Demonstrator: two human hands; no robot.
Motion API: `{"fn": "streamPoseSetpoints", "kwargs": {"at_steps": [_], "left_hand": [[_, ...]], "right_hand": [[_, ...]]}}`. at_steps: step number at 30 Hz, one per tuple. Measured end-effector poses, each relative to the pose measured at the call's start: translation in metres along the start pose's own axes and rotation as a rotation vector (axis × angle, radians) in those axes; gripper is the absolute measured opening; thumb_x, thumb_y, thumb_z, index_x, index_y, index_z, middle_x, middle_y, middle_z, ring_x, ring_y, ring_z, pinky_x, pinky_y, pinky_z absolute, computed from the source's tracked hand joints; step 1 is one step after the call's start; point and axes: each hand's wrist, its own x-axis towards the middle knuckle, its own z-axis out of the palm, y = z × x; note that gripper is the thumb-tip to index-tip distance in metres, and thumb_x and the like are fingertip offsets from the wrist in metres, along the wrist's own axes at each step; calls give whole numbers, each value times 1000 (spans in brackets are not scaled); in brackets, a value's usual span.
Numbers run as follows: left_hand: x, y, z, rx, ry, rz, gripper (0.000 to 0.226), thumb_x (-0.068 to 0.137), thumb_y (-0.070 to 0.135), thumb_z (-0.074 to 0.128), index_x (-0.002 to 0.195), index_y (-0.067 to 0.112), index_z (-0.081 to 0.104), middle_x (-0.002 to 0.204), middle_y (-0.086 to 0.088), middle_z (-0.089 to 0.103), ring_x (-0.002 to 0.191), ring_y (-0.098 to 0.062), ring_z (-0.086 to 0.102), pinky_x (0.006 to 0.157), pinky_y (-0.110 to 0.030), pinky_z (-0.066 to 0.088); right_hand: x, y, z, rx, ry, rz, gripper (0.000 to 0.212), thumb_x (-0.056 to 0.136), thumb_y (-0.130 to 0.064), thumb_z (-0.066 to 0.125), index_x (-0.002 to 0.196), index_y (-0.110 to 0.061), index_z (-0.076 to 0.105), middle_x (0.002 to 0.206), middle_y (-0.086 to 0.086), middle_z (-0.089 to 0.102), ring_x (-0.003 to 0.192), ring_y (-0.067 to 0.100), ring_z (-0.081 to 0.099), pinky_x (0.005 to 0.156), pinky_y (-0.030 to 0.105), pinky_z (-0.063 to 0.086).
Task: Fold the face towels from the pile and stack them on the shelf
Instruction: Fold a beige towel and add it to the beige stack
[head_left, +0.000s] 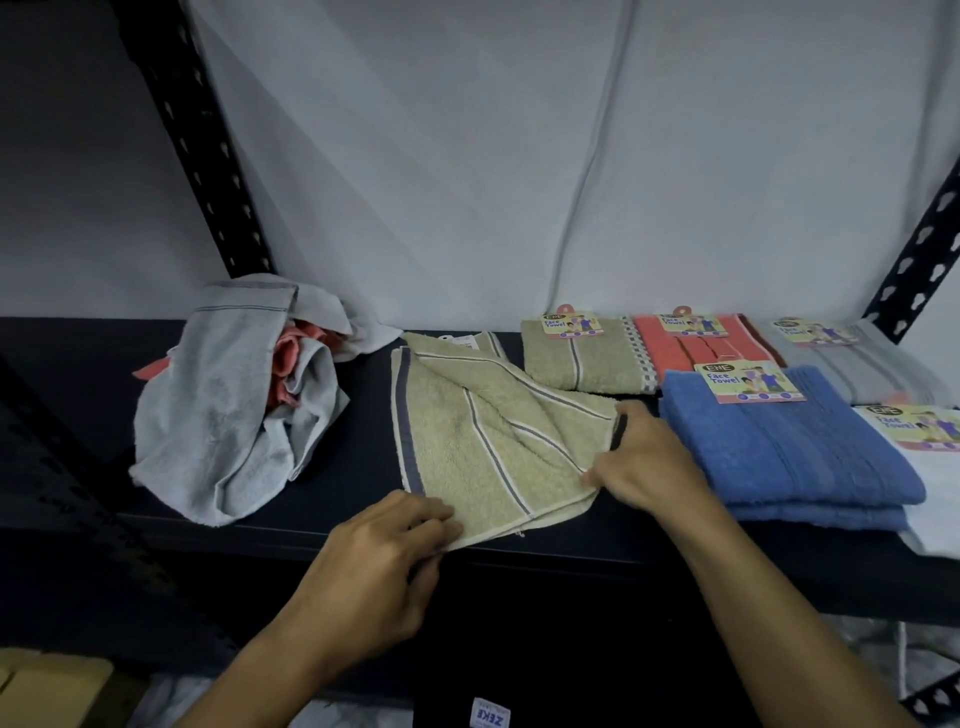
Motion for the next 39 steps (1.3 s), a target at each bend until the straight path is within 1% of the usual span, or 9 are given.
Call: {"fn": "streamPoseSetpoints", "kwargs": {"at_steps": [3, 6, 9, 12, 15, 22, 28, 33, 39], "left_hand": [[0, -2, -4, 14, -45, 7, 39, 75, 12, 71, 112, 24, 73, 119, 12, 65, 104, -5, 63, 73, -25, 59], [-1, -4, -7, 28, -71, 52, 44, 74, 8, 74, 115, 23, 72, 123, 12, 64, 106, -5, 62, 77, -24, 58], [-4, -7, -11, 14, -70, 84, 44, 76, 8, 75, 117, 23, 71, 125, 13, 63, 109, -3, 61, 84, -19, 55], [-8, -11, -14, 30, -57, 97, 43, 76, 9, 76, 117, 24, 71, 125, 12, 63, 110, -3, 61, 90, -18, 52], [-10, -14, -14, 81, -23, 106, 33, 83, 19, 69, 115, 26, 70, 127, 9, 60, 115, -6, 57, 89, -21, 52], [-20, -13, -8, 100, 167, 48, 22, 93, 21, 66, 114, 16, 71, 107, 7, 62, 94, -9, 60, 73, -21, 52], [-31, -13, 1, 95, 286, 27, 12, 93, 18, 68, 102, 12, 72, 104, 7, 66, 96, -9, 63, 72, -22, 53], [-36, -12, 8, 131, 332, -2, 13, 93, 22, 70, 99, 13, 75, 107, 3, 68, 95, -14, 64, 74, -25, 53], [-39, -12, 9, 100, 374, -5, 16, 94, 21, 68, 100, 9, 76, 105, 3, 70, 92, -14, 65, 76, -23, 53]], "right_hand": [[17, -12, -5, 91, 5, 68, 87, 64, -26, 71, 142, -19, 32, 137, 11, 44, 118, 34, 51, 94, 44, 48], [30, -21, -1, 29, 108, 109, 63, 82, -34, 62, 137, -11, 41, 137, 12, 46, 118, 34, 53, 82, 33, 45], [33, -27, 3, -56, 176, 124, 38, 91, -24, 55, 126, -8, 51, 129, 12, 53, 112, 32, 56, 72, 33, 40], [31, -27, 3, -8, 166, 151, 34, 90, -15, 53, 123, -7, 56, 121, 14, 58, 107, 34, 58, 70, 32, 40], [26, -23, 2, 126, 205, 119, 27, 86, -19, 57, 110, -9, 65, 99, 9, 64, 82, 29, 59, 64, 29, 43], [1, -41, 4, 460, 408, -478, 5, 89, -26, 65, 84, -25, 66, 81, -8, 65, 78, 14, 61, 76, 37, 52], [-46, -62, 25, 336, 407, -923, 12, 91, -26, 62, 96, -20, 71, 90, -11, 60, 80, 8, 56, 64, 32, 49], [-67, -56, 55, 60, 388, -1169, 14, 87, -23, 64, 97, -22, 73, 87, -11, 60, 84, 10, 57, 56, 22, 45], [-66, -44, 79, -62, 310, -1261, 15, 83, -15, 69, 97, -20, 74, 85, -9, 58, 80, 11, 54, 54, 18, 41]]}}
